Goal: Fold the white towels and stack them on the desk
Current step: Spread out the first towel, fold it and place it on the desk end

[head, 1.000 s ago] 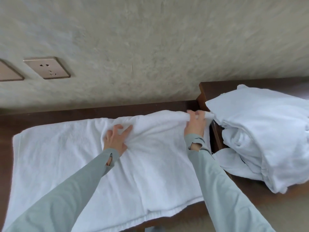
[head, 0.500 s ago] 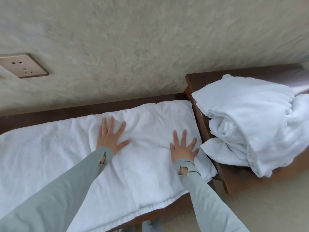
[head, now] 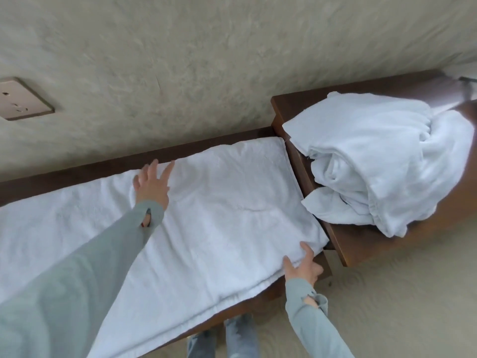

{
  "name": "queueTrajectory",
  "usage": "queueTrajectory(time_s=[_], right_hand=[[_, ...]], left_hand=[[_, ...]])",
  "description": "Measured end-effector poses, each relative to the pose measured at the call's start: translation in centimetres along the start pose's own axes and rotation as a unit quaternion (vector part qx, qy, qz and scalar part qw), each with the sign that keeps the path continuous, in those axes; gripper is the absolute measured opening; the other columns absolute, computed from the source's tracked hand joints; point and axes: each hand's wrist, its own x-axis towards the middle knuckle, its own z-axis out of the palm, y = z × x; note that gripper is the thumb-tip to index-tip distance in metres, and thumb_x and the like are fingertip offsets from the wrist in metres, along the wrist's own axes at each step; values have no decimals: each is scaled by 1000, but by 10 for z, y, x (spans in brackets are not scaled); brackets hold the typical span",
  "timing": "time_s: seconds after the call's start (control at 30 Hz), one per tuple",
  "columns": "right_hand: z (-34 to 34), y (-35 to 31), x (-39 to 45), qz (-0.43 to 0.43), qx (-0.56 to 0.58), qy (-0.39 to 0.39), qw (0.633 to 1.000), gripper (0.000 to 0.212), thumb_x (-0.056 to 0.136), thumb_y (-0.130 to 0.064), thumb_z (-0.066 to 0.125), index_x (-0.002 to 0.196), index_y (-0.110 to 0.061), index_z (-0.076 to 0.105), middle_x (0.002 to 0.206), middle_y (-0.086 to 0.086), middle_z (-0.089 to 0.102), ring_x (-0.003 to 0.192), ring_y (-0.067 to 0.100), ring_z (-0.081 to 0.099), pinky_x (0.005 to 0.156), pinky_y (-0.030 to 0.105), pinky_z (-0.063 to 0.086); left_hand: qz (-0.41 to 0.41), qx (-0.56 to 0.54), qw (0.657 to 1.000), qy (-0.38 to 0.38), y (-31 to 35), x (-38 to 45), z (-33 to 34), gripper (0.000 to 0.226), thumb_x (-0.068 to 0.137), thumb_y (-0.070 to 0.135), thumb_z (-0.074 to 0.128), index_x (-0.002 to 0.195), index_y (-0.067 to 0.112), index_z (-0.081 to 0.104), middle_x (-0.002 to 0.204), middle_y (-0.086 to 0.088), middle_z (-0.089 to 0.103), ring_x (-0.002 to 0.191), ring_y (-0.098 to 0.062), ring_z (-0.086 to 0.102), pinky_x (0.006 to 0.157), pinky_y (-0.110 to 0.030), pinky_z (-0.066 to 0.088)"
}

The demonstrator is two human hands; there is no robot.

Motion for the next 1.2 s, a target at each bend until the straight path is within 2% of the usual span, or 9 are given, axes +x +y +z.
queueTrajectory(time_s=[0.1,0.2,0.3,0.37,0.57,0.73,0.9,1.07,1.2], right_hand=[[14,-6,-8,36,27,-16,999,70,83,-14,65,139,-33,28,134,13,21,109,35,46,93,38,44],[22,-6,-15,33,51,2,998,78,79,-10,69,139,-30,25,135,11,17,106,35,48,93,36,45],[21,-3,-18,37,90,7,995,79,76,-6,72,137,-27,26,136,11,16,105,33,50,94,35,47],[18,-3,-18,39,102,3,994,77,77,-4,72,136,-26,28,136,11,17,105,33,50,92,35,48],[20,-7,-24,2,58,13,998,70,79,-1,68,135,-22,31,136,15,20,99,33,50,96,39,46],[27,-10,-29,-29,-9,21,999,63,84,-5,63,135,-24,31,135,15,23,85,29,45,95,45,47],[29,-12,-36,-59,-13,21,998,59,85,-2,61,133,-22,33,140,11,21,105,38,49,99,45,44],[44,-5,-58,-83,-12,-17,996,60,83,-1,63,133,-20,35,139,10,22,114,34,46,100,42,43],[55,6,-69,-96,19,-12,995,60,82,-2,65,133,-14,37,137,13,24,120,28,41,101,36,40]], left_hand=[[17,52,997,-49,-8,17,-4,60,94,35,49,147,35,20,146,-8,26,134,-31,29,112,-46,18],[33,8,999,21,-18,7,-5,60,90,37,55,145,28,30,132,-15,35,120,-34,39,110,-46,21],[-27,-74,993,86,-47,-23,2,48,94,23,51,140,21,40,136,-17,35,123,-38,37,107,-50,25],[-85,-72,992,56,-76,-44,5,49,94,22,50,141,22,38,140,-16,32,126,-39,35,105,-51,28],[-153,-4,987,-39,-119,-49,-6,65,84,46,60,141,34,31,144,-7,28,126,-40,32,99,-52,32],[-211,-91,973,-32,-102,-45,-2,34,94,18,49,126,29,43,128,-7,42,109,-39,44,90,-45,39],[-132,-59,989,4,-125,-48,2,54,84,-11,40,127,21,46,122,-10,40,102,-38,41,82,-42,41],[-147,2,989,25,-154,-43,-5,55,80,-13,41,125,18,48,122,-13,39,101,-38,39,84,-44,36],[-199,-2,980,30,-130,-39,-10,52,81,-5,52,129,13,45,129,-18,36,115,-40,37,92,-47,35]])
